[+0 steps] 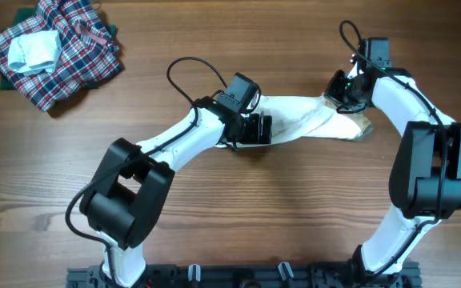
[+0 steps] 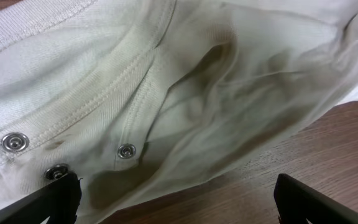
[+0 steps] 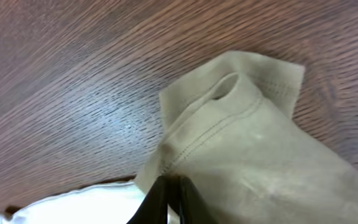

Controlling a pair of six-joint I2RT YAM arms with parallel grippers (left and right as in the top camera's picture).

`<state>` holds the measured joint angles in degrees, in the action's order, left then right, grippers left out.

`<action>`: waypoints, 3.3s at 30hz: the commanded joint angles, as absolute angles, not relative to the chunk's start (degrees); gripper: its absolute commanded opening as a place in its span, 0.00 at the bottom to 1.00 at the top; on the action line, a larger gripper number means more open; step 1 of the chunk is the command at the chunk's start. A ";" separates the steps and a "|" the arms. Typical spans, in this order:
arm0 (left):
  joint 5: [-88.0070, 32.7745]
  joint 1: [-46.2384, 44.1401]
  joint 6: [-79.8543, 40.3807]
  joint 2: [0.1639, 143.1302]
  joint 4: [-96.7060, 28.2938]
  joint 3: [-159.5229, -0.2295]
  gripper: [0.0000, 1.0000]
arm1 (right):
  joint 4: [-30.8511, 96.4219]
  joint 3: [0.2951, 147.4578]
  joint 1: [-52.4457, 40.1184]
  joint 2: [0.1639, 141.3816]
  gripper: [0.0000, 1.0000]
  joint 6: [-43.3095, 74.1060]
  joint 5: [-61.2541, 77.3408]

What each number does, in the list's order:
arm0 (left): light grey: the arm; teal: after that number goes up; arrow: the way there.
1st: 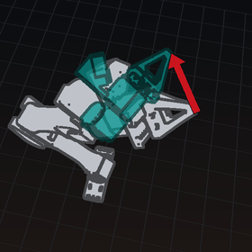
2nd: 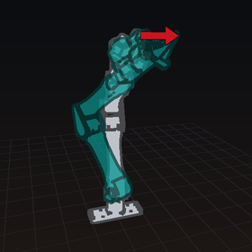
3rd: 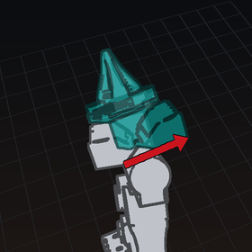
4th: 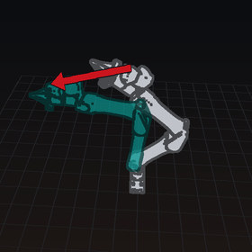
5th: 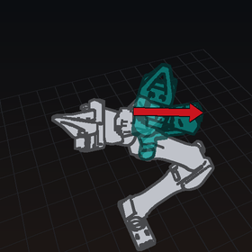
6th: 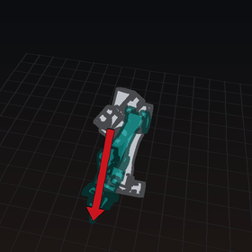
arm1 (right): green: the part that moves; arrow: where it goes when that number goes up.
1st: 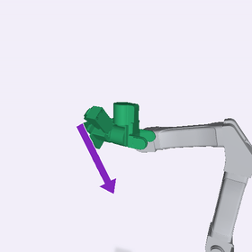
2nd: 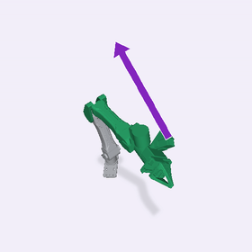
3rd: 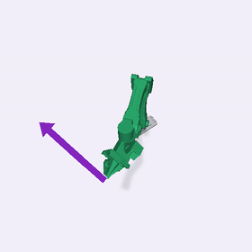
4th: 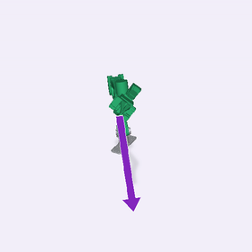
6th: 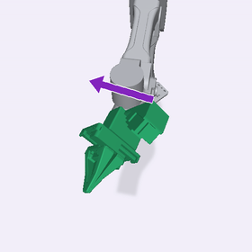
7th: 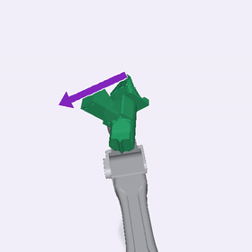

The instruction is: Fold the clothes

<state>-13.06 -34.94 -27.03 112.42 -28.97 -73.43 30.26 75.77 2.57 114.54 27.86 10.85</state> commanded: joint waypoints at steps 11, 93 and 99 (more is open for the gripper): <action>-12.14 -34.76 -25.85 113.21 -29.65 -73.17 1.00 | 29.02 75.31 1.65 113.19 0.07 28.53 20.91; -27.22 -23.27 -24.47 115.61 -33.12 -73.17 1.00 | 46.33 75.29 2.61 99.15 1.00 19.25 4.25; -28.95 -23.42 -24.86 118.50 -31.79 -73.17 1.00 | 46.37 75.29 2.61 99.15 1.00 19.22 4.25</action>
<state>-27.24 -23.20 -24.12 114.63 -32.77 -73.60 46.28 75.35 2.48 98.80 20.01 5.45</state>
